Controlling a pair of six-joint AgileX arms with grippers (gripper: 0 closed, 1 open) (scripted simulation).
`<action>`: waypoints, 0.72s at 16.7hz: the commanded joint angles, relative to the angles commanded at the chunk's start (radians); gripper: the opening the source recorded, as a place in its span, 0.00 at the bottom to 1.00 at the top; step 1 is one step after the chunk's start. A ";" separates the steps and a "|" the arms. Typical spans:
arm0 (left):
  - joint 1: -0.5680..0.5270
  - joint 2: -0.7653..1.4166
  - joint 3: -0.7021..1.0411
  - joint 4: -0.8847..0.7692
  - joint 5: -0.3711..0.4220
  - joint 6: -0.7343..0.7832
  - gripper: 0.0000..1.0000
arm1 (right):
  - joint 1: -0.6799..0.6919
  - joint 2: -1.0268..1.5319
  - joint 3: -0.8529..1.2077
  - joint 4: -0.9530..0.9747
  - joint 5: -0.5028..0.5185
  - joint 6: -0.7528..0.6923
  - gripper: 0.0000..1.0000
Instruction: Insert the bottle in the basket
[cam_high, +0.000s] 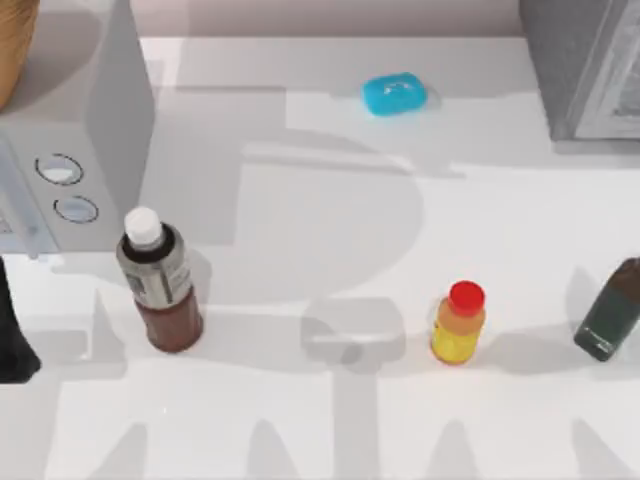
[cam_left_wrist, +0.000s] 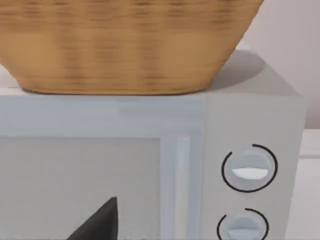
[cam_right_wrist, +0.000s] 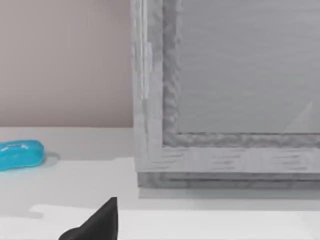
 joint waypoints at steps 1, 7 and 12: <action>0.000 0.000 0.000 0.000 0.000 0.000 1.00 | 0.000 0.000 0.000 0.000 0.000 0.000 1.00; 0.009 0.158 0.002 0.153 0.110 0.036 1.00 | 0.000 0.000 0.000 0.000 0.000 0.000 1.00; 0.043 0.563 0.012 0.519 0.328 0.090 1.00 | 0.000 0.000 0.000 0.000 0.000 0.000 1.00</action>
